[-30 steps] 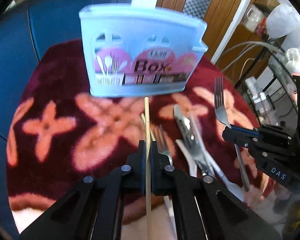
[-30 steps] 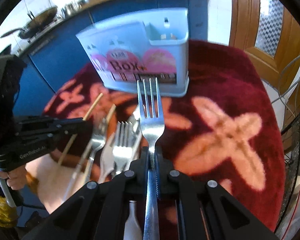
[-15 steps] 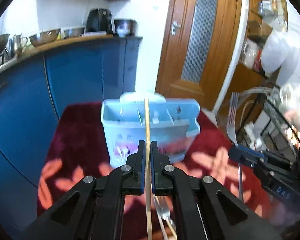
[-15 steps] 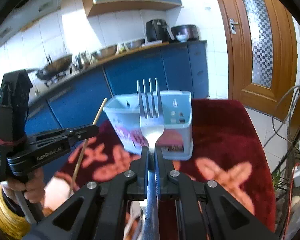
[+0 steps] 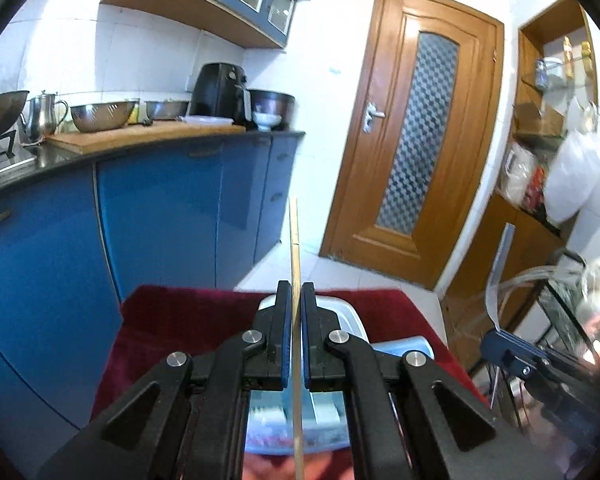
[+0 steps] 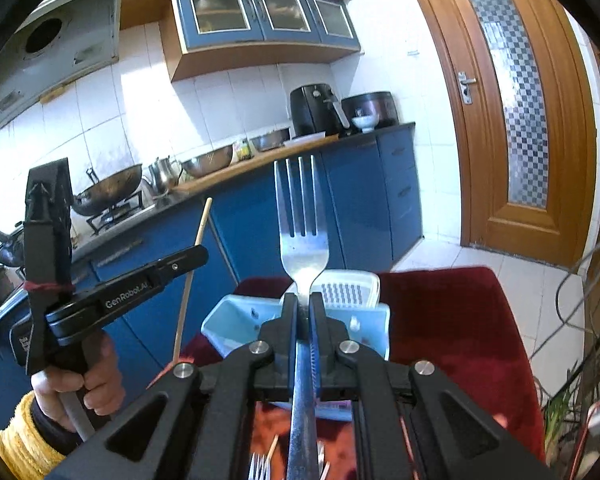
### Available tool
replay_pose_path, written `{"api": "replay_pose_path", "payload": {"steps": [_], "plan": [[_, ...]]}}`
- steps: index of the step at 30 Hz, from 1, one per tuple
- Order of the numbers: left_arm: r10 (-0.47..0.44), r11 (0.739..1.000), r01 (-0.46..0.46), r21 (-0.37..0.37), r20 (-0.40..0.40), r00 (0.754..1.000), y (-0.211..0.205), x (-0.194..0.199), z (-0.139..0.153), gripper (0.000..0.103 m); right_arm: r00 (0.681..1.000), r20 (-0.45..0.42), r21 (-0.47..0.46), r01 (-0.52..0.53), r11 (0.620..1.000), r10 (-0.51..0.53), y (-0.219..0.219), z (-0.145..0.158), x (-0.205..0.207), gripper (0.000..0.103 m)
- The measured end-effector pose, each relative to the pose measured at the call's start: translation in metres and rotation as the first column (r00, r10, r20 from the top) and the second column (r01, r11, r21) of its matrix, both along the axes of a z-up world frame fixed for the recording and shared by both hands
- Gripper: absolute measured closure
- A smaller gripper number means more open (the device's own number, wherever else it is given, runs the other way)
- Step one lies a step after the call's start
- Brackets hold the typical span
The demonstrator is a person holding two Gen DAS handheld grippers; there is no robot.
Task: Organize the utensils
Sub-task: 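Lift the chopstick and fork and carry both over the blue holder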
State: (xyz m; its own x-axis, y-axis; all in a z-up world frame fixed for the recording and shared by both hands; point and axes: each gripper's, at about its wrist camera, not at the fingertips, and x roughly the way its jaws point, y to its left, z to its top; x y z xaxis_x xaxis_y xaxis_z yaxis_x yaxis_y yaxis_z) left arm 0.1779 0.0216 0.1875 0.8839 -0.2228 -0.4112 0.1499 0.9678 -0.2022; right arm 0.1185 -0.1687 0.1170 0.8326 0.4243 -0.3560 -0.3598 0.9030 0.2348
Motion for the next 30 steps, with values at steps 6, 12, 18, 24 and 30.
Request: {"api": "replay_pose_path", "payload": {"steps": [6, 12, 18, 24, 30], "plan": [[0.050, 0.999, -0.050, -0.002, 0.069, 0.996, 0.005, 0.037, 0.010, 0.101, 0.999, 0.032, 0.013, 0.017, 1.000, -0.017, 0.005, 0.004, 0.031, 0.096], [0.092, 0.995, -0.095, 0.019, 0.116, 0.989, 0.000, 0.061, -0.008, 0.101, 0.999, 0.050, 0.034, 0.018, 0.999, -0.020, 0.010, -0.010, 0.061, 0.096], [0.130, 0.991, -0.132, 0.012, 0.130, 0.983, 0.002, 0.064, -0.043, 0.101, 0.993, 0.113, 0.000, 0.020, 1.000, -0.020, 0.017, -0.025, 0.076, 0.096], [0.132, 0.990, -0.137, 0.023, 0.136, 0.982, 0.001, 0.058, -0.064, 0.101, 0.984, 0.172, -0.024, 0.047, 0.999, -0.042, 0.019, -0.039, 0.080, 0.096], [0.113, 0.990, -0.124, 0.063, 0.154, 0.982, -0.007, 0.048, -0.076, 0.101, 0.984, 0.176, -0.072, 0.038, 0.997, -0.025, 0.024, -0.048, 0.077, 0.096]]}}
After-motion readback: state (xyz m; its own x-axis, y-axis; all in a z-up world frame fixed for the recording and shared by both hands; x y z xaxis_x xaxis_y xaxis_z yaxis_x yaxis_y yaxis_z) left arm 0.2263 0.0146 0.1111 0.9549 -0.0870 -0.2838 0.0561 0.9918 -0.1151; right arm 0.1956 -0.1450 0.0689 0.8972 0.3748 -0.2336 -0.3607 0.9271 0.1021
